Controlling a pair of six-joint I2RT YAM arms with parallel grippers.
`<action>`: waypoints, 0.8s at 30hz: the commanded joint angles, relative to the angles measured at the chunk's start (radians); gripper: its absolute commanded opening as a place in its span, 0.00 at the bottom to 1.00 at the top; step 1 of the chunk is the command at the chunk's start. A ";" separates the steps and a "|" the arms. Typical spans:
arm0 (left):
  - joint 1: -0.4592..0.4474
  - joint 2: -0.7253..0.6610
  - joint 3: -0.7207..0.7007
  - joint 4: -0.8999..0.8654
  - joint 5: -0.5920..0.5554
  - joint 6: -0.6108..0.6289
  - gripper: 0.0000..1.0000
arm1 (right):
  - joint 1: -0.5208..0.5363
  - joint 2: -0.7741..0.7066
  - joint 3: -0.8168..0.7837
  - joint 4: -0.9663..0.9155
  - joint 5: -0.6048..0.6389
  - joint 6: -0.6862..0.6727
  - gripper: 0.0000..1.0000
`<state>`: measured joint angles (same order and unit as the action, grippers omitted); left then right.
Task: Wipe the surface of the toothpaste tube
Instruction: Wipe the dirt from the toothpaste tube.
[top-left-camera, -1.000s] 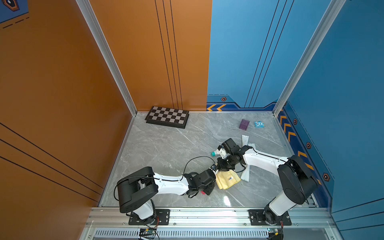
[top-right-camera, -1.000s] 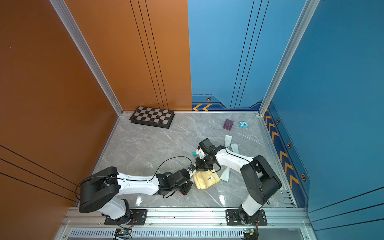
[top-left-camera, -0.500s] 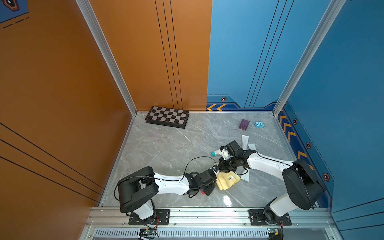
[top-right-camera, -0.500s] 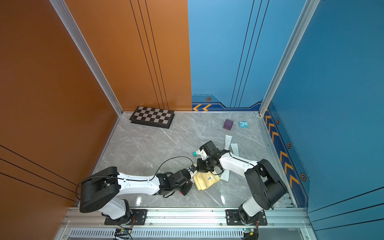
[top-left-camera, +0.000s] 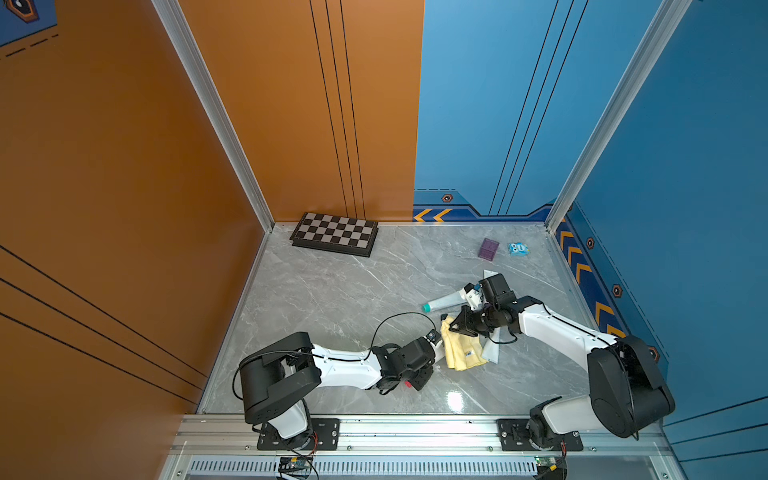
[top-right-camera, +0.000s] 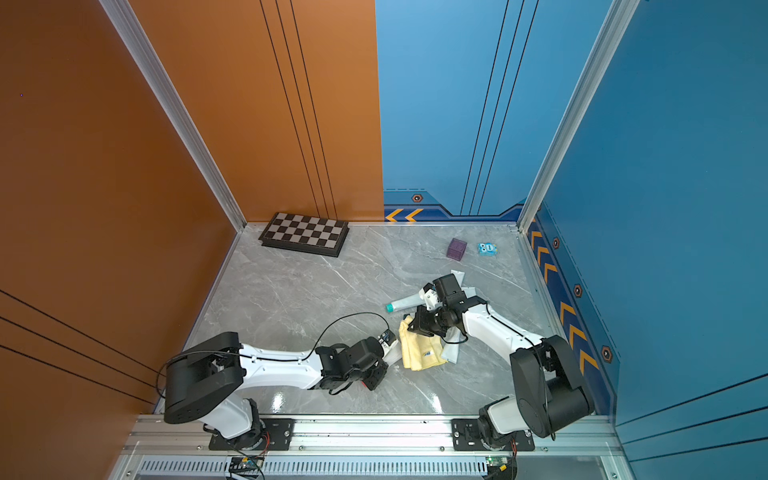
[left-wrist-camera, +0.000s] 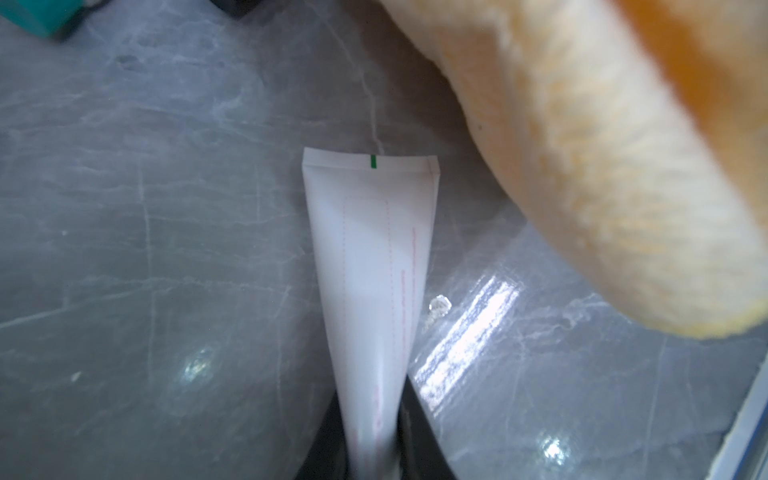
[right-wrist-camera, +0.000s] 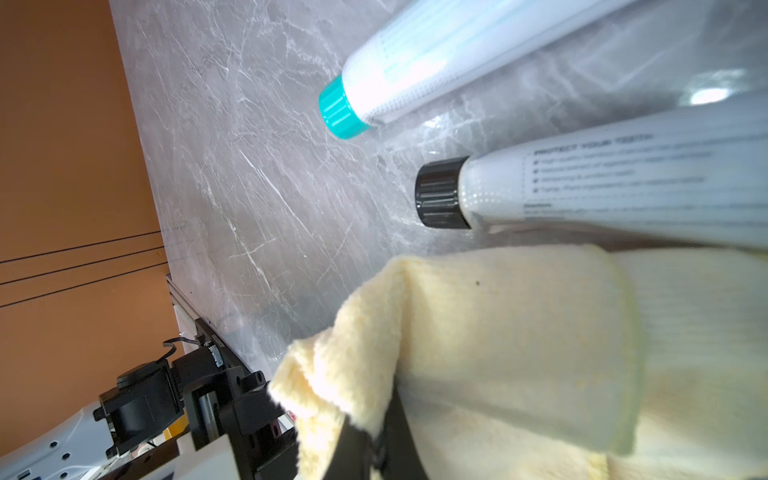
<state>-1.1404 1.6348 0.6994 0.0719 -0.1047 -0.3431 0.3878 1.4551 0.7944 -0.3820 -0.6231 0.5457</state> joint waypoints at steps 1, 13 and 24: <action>-0.013 0.086 -0.064 -0.196 0.027 0.021 0.18 | 0.048 0.045 0.000 -0.046 0.033 -0.034 0.00; -0.012 0.086 -0.064 -0.196 0.022 0.021 0.18 | 0.190 0.242 -0.020 0.112 -0.001 0.027 0.00; -0.011 0.085 -0.066 -0.196 0.022 0.020 0.17 | 0.160 0.225 -0.023 -0.061 0.368 -0.054 0.00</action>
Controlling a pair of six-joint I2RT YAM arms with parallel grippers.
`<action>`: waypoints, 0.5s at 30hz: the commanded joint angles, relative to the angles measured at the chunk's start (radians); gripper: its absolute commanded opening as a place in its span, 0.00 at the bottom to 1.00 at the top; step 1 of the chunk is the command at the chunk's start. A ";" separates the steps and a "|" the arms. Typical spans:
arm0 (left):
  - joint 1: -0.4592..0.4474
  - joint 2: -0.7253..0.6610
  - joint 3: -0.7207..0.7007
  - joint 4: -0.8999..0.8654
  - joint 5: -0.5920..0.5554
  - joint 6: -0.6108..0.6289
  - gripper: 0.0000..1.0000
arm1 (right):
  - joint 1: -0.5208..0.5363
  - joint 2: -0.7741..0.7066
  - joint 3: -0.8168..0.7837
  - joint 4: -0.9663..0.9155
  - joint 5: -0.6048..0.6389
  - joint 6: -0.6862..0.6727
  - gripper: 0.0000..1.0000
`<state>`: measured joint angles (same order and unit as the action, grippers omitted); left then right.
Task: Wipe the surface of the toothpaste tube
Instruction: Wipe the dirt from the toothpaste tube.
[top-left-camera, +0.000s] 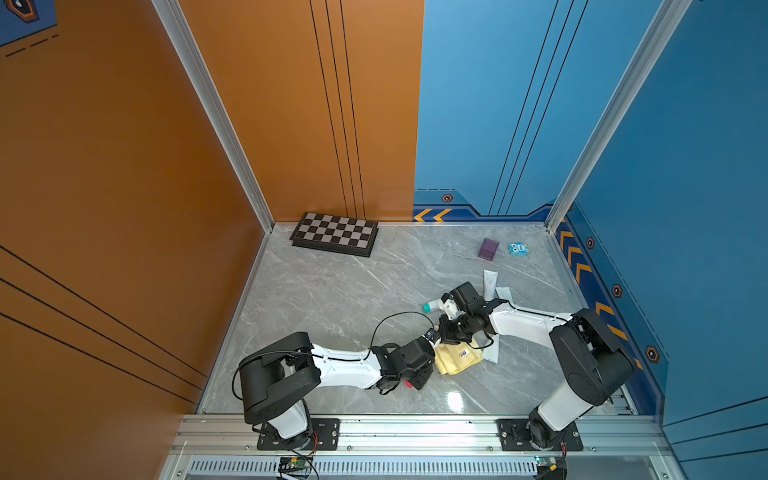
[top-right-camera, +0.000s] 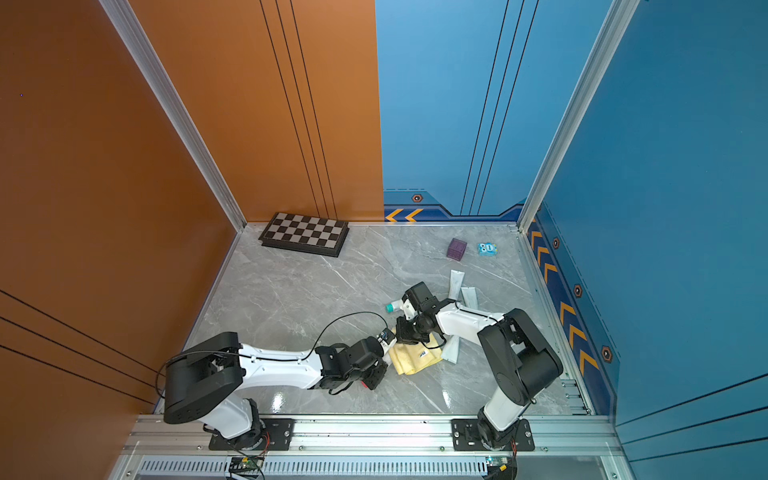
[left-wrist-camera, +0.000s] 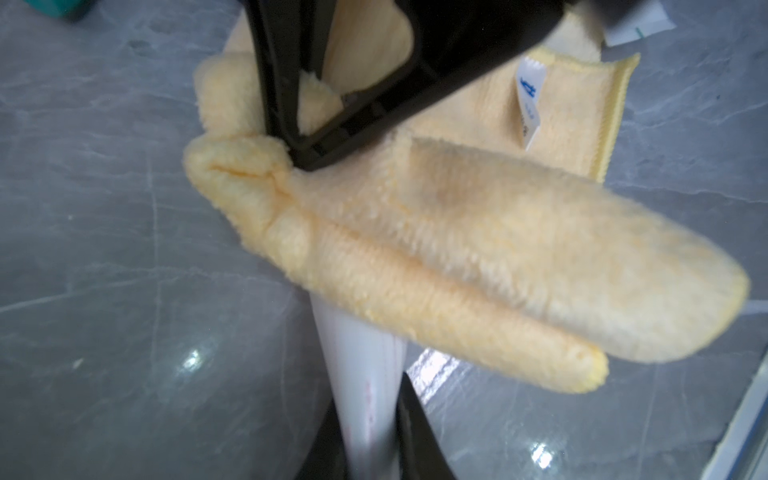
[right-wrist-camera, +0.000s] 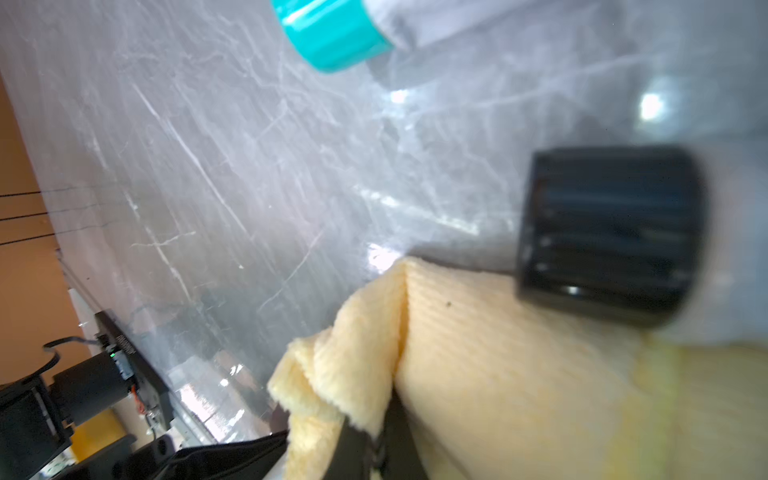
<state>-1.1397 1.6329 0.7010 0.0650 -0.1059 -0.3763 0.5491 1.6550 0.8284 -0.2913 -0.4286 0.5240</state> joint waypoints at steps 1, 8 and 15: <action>-0.012 0.087 -0.067 -0.190 0.022 0.053 0.17 | -0.009 0.016 -0.059 -0.152 0.165 -0.035 0.00; -0.012 0.087 -0.067 -0.190 0.020 0.053 0.17 | -0.058 -0.103 -0.074 -0.082 -0.084 -0.007 0.00; -0.012 0.085 -0.065 -0.189 0.018 0.056 0.17 | -0.017 -0.125 -0.048 -0.072 -0.192 0.022 0.00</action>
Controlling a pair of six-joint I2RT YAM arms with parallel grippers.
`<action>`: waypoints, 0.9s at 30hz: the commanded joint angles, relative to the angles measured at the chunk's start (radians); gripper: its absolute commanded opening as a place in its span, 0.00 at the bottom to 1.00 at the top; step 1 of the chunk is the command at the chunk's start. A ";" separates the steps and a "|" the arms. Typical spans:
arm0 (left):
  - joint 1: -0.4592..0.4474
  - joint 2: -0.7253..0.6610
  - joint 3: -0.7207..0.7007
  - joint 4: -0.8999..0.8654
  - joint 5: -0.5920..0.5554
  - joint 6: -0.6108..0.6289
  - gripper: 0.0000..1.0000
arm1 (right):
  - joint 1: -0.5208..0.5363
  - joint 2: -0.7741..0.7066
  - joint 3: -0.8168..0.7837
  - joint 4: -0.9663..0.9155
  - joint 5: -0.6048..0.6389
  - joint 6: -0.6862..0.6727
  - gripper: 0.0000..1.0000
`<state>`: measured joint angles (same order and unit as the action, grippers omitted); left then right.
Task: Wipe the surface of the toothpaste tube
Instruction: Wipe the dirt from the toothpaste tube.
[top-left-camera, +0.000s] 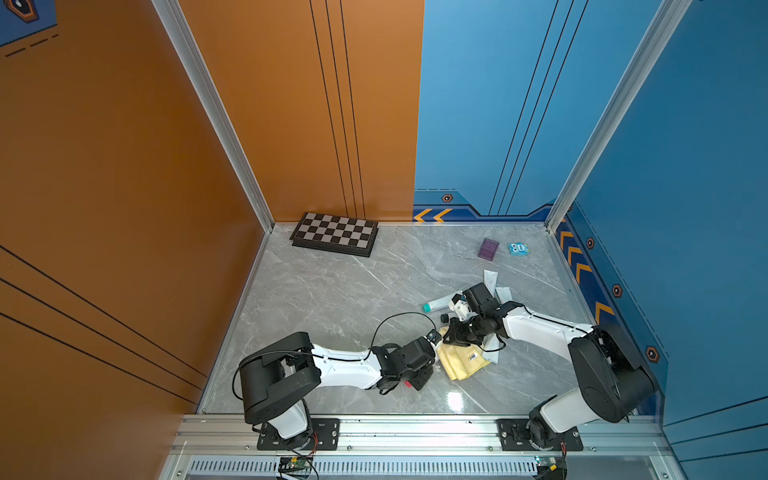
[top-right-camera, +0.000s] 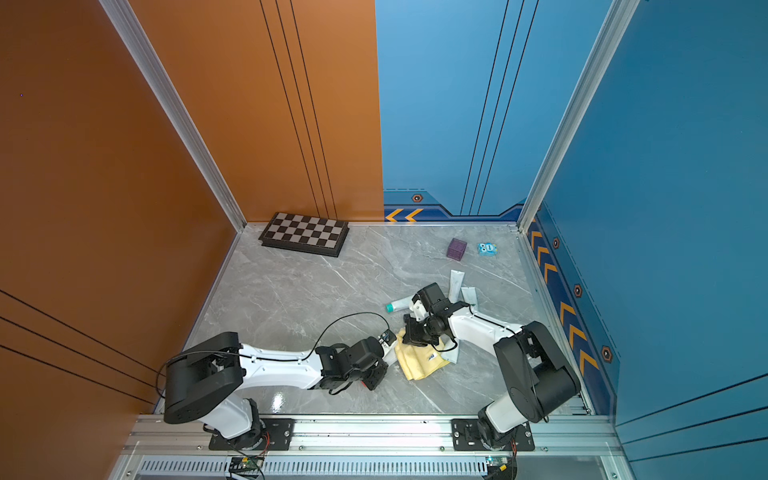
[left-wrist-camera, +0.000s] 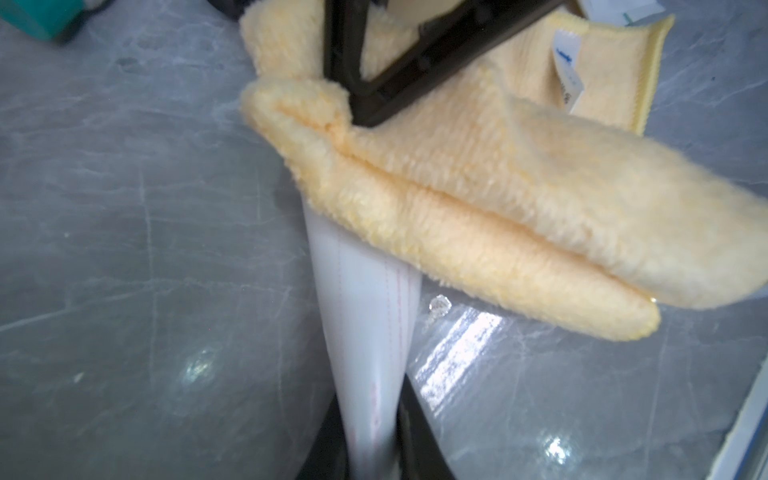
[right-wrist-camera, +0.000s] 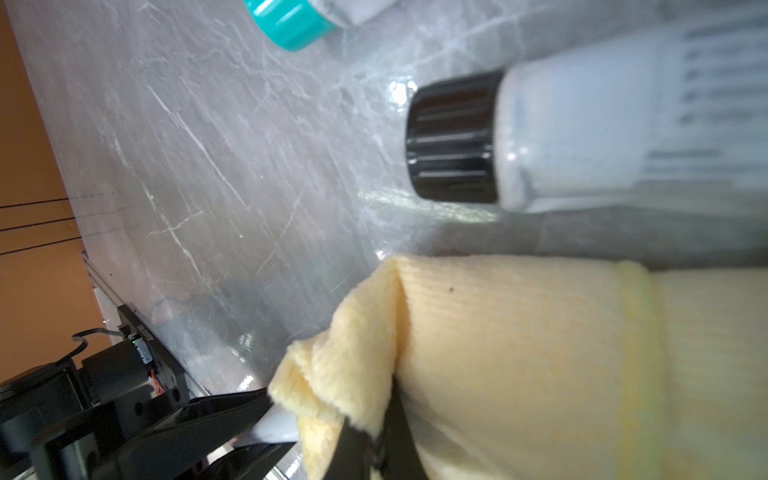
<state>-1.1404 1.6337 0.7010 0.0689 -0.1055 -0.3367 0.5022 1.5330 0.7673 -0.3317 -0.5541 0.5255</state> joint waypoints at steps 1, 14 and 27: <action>-0.012 0.084 -0.065 -0.193 0.018 0.018 0.17 | 0.042 0.003 0.012 -0.024 -0.066 0.024 0.00; -0.011 0.081 -0.066 -0.193 0.013 0.016 0.17 | 0.044 0.077 -0.067 -0.086 0.192 -0.023 0.00; -0.012 0.086 -0.063 -0.193 0.017 0.021 0.17 | -0.003 -0.055 -0.051 -0.086 0.150 0.002 0.00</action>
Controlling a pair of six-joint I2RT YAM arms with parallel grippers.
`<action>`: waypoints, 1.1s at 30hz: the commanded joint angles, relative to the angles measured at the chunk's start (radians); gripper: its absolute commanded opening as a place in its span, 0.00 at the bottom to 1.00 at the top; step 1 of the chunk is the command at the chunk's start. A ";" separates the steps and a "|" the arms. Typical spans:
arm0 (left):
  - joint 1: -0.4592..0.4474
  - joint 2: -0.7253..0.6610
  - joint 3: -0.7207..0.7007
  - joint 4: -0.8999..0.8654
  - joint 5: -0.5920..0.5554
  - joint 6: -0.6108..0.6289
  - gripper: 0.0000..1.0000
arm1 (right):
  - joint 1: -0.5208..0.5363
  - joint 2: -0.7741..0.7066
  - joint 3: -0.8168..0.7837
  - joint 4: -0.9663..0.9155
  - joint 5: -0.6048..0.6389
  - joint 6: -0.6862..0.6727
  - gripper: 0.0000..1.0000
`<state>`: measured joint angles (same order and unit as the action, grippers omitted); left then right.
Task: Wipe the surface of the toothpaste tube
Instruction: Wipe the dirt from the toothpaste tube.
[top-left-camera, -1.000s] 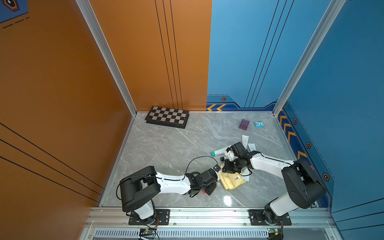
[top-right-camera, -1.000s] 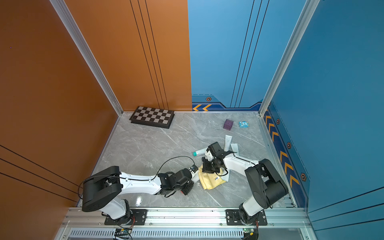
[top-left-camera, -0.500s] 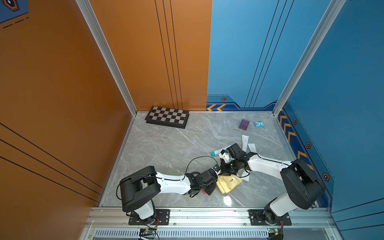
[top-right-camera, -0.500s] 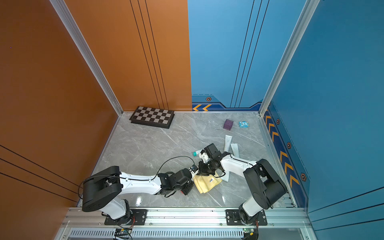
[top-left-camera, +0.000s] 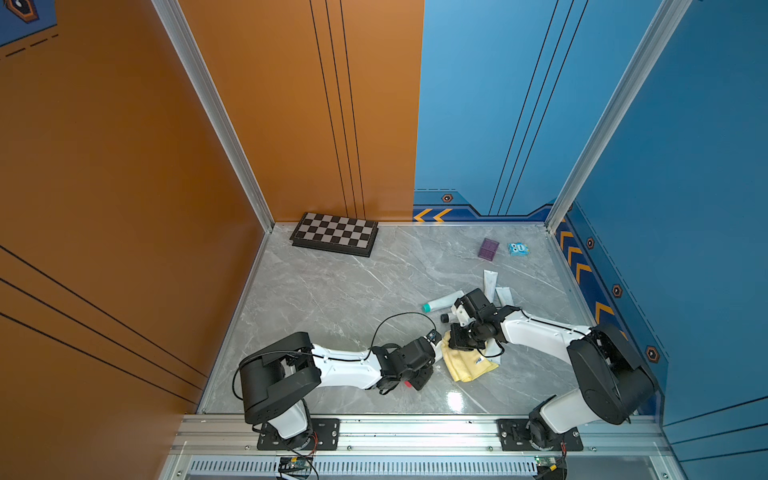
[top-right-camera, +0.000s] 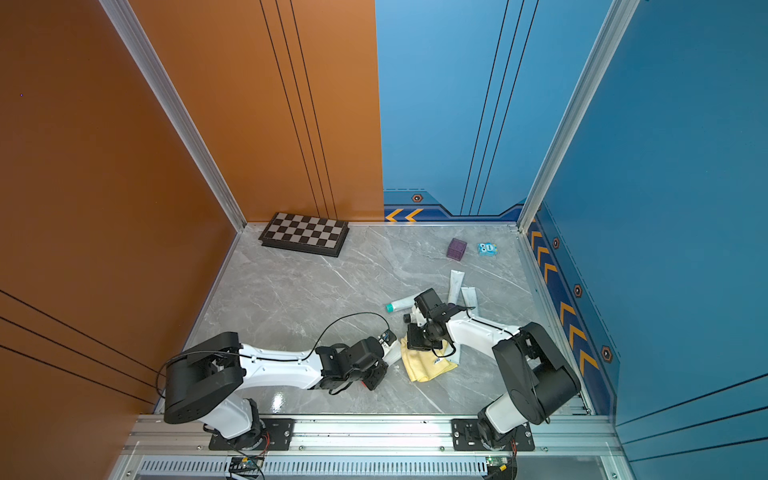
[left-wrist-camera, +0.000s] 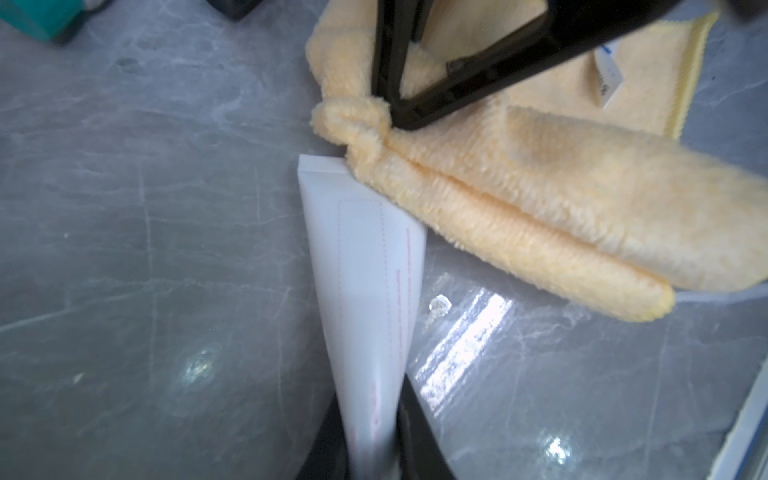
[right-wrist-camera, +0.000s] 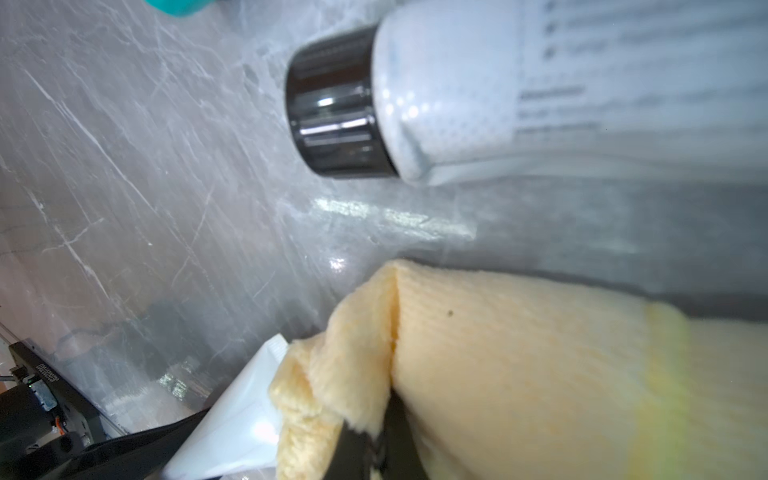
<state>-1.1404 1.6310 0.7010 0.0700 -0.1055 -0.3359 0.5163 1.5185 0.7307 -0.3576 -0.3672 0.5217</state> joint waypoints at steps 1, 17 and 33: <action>-0.012 0.089 -0.062 -0.195 0.017 0.020 0.17 | -0.023 -0.054 -0.004 -0.058 -0.062 0.012 0.00; -0.011 0.086 -0.065 -0.194 0.012 0.018 0.17 | 0.091 0.154 0.013 0.059 -0.129 0.060 0.00; 0.016 0.061 -0.084 -0.200 0.007 -0.004 0.18 | 0.073 0.070 0.096 -0.069 0.020 -0.002 0.00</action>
<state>-1.1374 1.6184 0.6941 0.0731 -0.1085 -0.3626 0.5926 1.5986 0.8001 -0.3012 -0.3344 0.5392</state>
